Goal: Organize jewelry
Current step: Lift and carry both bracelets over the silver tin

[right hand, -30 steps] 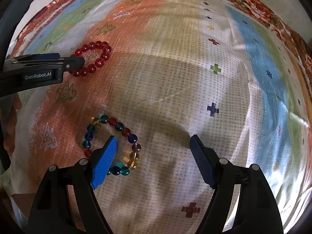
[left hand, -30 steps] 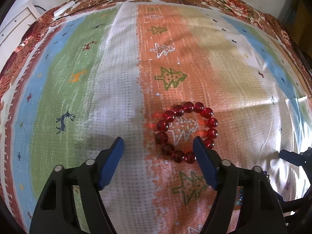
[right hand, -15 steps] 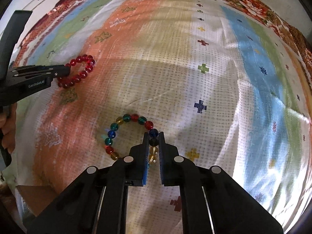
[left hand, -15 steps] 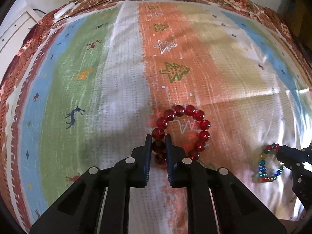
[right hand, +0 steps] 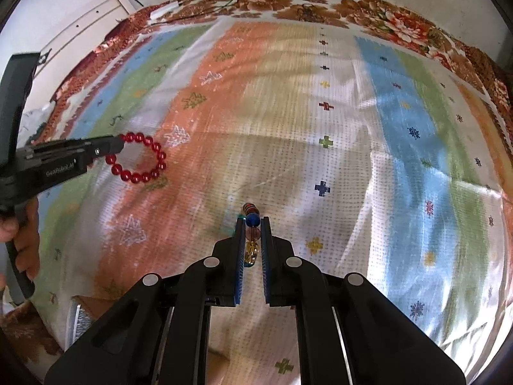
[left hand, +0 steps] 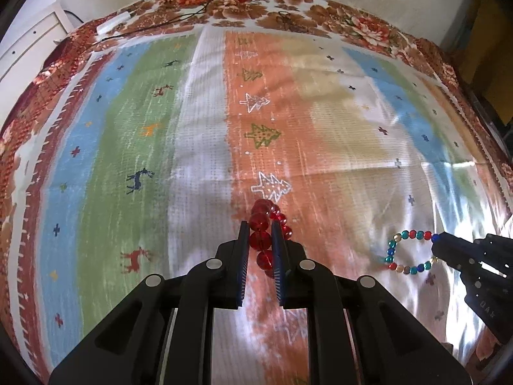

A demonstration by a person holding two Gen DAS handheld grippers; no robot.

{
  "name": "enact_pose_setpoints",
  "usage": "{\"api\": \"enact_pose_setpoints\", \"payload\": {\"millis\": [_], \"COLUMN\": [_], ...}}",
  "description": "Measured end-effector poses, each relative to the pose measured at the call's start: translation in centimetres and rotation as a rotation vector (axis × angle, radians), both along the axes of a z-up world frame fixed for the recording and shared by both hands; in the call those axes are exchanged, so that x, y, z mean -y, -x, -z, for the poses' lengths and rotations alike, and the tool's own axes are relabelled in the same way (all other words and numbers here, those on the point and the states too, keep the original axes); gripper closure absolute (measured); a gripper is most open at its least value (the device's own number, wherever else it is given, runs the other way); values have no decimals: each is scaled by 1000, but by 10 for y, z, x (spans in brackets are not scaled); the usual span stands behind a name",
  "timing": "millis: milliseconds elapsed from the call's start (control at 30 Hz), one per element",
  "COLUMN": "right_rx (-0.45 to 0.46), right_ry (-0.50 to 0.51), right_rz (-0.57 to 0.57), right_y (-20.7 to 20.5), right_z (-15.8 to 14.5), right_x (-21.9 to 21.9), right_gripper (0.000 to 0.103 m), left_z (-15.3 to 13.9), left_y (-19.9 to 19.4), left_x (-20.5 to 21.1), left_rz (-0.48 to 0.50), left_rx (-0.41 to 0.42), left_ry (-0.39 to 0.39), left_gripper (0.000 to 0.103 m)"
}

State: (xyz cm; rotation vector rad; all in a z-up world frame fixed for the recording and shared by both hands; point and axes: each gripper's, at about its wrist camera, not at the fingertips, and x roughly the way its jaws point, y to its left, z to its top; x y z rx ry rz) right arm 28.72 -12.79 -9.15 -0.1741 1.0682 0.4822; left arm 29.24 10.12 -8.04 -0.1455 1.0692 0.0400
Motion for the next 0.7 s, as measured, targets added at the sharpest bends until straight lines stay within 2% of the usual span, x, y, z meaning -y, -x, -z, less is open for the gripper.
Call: {"api": "enact_pose_setpoints", "payload": {"millis": [267,433,700], "right_rx": [23,42,78], "right_ry": [13,7,-7], "right_rz": [25,33,23], "right_y": [14,20,34], "right_z": [-9,-17,-32], "right_x": [4,9,13], "right_gripper": [93,93,93], "left_z": [-18,-24,-40], "left_y": [19,31,45], "left_x": [8,18,22], "left_rz": [-5,12,23], "left_rx": [28,44,74], "left_ry": [3,-25,-1], "left_gripper": [90,90,90]}}
